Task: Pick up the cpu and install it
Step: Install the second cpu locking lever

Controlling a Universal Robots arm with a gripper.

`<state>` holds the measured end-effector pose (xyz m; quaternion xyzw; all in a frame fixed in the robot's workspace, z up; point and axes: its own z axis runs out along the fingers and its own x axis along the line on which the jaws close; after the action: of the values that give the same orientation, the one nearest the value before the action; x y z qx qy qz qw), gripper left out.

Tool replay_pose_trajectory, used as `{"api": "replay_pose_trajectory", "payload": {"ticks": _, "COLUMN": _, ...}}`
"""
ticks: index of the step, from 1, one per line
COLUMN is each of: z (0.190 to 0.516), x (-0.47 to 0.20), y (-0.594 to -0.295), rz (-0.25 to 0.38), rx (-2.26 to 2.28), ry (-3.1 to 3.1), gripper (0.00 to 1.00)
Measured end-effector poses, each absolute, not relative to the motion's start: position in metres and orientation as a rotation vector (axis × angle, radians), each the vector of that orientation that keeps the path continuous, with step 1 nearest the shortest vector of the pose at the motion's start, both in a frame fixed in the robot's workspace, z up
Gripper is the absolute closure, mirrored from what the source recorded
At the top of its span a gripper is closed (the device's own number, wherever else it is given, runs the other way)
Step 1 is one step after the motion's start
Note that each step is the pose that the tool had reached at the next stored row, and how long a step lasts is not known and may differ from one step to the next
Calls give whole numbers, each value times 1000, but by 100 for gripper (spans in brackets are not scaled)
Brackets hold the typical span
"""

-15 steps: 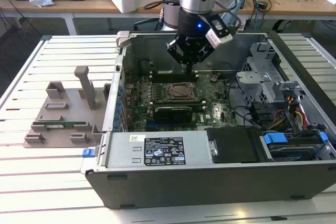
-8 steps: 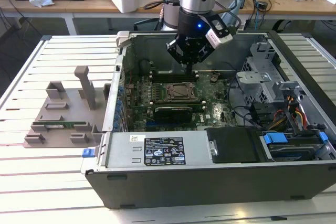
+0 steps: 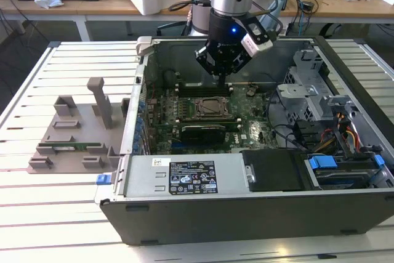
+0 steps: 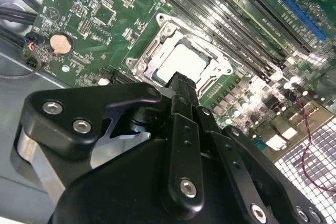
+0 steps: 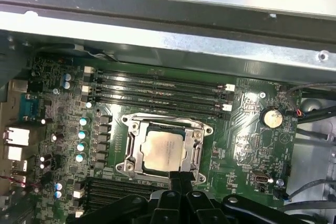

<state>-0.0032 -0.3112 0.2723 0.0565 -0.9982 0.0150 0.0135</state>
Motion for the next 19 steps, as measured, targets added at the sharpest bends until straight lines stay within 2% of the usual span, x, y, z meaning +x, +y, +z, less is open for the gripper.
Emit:
{"api": "replay_pose_trajectory", "payload": {"ticks": 2, "z": 272, "x": -3, "y": -317, "rz": -69, "rx": 178, "ry": -3113, "gripper": 89}}
{"api": "replay_pose_trajectory", "payload": {"ticks": 5, "z": 272, "x": -4, "y": -323, "rz": -171, "rx": 179, "ry": -3113, "gripper": 89}}
{"api": "replay_pose_trajectory", "payload": {"ticks": 10, "z": 271, "x": -8, "y": -357, "rz": -174, "rx": 179, "ry": -3113, "gripper": 89}}
{"api": "replay_pose_trajectory", "payload": {"ticks": 19, "z": 246, "x": -32, "y": -377, "rz": -174, "rx": 179, "ry": -3112, "gripper": 89}}
